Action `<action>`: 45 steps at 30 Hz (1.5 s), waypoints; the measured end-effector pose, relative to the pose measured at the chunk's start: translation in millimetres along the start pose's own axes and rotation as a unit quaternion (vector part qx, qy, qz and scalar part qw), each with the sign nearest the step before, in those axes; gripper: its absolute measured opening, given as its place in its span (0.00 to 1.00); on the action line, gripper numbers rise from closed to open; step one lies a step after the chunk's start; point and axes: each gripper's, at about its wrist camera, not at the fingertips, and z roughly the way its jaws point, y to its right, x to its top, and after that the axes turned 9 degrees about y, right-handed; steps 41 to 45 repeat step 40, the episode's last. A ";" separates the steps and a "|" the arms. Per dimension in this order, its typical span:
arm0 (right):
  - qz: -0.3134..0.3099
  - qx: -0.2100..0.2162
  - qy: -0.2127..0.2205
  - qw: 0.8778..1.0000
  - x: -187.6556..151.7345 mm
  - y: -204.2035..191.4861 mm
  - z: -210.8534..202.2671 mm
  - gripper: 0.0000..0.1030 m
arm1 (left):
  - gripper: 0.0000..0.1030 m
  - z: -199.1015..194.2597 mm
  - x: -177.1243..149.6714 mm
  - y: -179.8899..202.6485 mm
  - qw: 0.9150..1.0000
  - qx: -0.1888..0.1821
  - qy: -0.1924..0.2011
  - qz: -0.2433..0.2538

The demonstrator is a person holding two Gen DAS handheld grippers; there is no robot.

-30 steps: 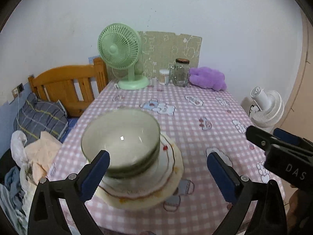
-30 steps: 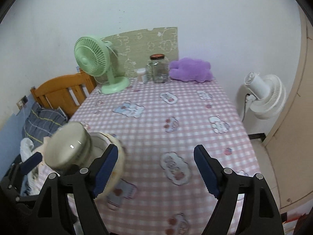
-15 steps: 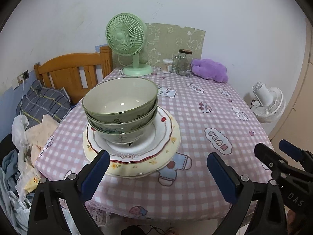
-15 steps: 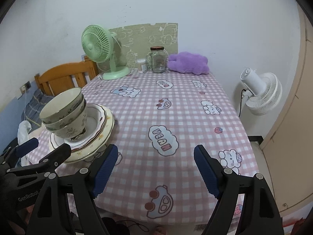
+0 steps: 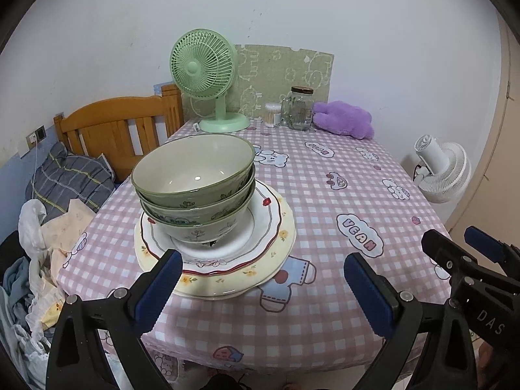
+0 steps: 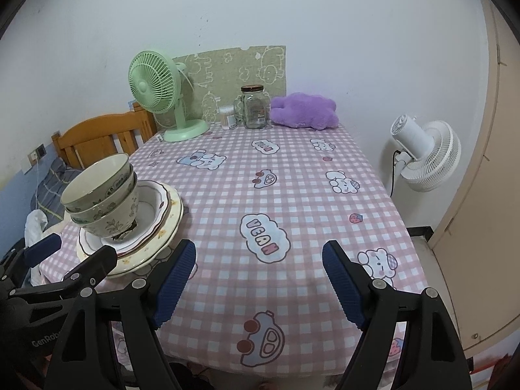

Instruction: Organize plates and bowls

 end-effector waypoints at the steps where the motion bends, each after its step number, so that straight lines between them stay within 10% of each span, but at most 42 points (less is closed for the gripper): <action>1: -0.001 0.000 0.000 1.000 0.0 -0.4 -0.1 0.80 | 0.98 0.2 0.3 -0.7 1.000 0.001 -0.001 -0.001; 45: 0.004 0.005 -0.011 1.000 0.6 -8.2 0.5 0.81 | 0.98 -1.7 -0.8 -4.7 1.000 0.016 -0.006 0.004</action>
